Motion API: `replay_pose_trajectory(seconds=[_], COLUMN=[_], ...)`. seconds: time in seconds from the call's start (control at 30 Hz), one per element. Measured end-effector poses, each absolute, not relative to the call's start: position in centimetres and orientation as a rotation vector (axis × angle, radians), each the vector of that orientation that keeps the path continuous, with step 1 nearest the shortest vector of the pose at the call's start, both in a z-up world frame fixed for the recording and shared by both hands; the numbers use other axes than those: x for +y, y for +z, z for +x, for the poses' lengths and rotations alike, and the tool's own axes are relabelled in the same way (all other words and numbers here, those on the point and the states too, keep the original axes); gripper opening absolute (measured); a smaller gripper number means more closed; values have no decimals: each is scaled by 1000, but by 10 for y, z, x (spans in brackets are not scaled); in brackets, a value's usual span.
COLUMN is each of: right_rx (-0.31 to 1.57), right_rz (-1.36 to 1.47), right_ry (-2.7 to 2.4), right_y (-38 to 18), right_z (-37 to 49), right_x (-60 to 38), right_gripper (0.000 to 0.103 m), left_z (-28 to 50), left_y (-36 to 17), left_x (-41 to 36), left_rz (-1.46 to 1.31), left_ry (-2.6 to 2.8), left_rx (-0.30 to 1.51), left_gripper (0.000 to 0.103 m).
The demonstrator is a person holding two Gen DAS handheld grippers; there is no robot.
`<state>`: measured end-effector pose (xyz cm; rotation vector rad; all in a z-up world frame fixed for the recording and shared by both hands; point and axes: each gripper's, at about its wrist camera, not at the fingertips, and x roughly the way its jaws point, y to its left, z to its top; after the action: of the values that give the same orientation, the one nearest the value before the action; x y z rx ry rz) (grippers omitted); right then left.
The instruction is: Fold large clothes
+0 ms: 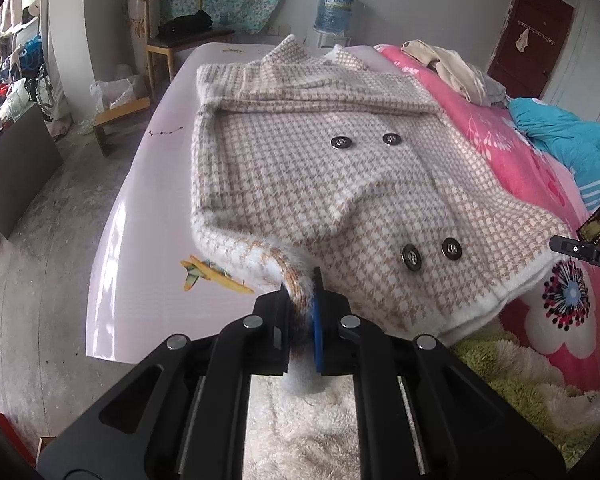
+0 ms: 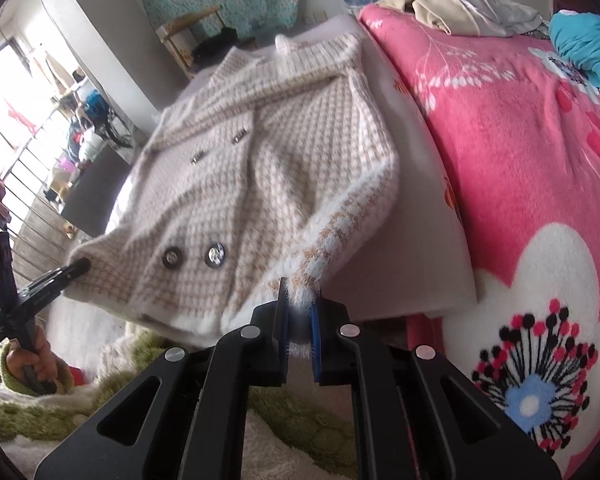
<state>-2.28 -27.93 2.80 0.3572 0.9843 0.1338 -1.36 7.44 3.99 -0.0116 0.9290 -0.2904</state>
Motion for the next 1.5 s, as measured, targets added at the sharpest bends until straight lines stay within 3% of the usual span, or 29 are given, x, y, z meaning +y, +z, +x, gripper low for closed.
replay_pose_trajectory(seconds=[0.7,0.93,1.17,1.33,1.37,1.47,1.5], right_rx=[798,787,856,902,898,862,847], right_rz=[379,392,429,493,499,469,458], right_ry=[158,137,97,120,127,125,126], right_y=[53,43,-1,-30,-31,-24,-20], right_z=[82,140,193,210,211,207,205], right_x=[-289,-296,-305,-310,-310,-310,-310], right_gripper=[9,9,10,19,24,51,53], left_z=[79,136,181,191,192,190,188], left_y=[69,51,10,-9,-8,-5,-2], left_x=[83,92,99,103,104,108,109], left_rz=[-11,-50,-91,-137,-144,-165,-168], left_ry=[-226,-207,-179,-192,-198,-229,-238], left_rx=[783,828,938,1001,1002,1012,1009], left_gripper=[8,8,11,14,15,25,29])
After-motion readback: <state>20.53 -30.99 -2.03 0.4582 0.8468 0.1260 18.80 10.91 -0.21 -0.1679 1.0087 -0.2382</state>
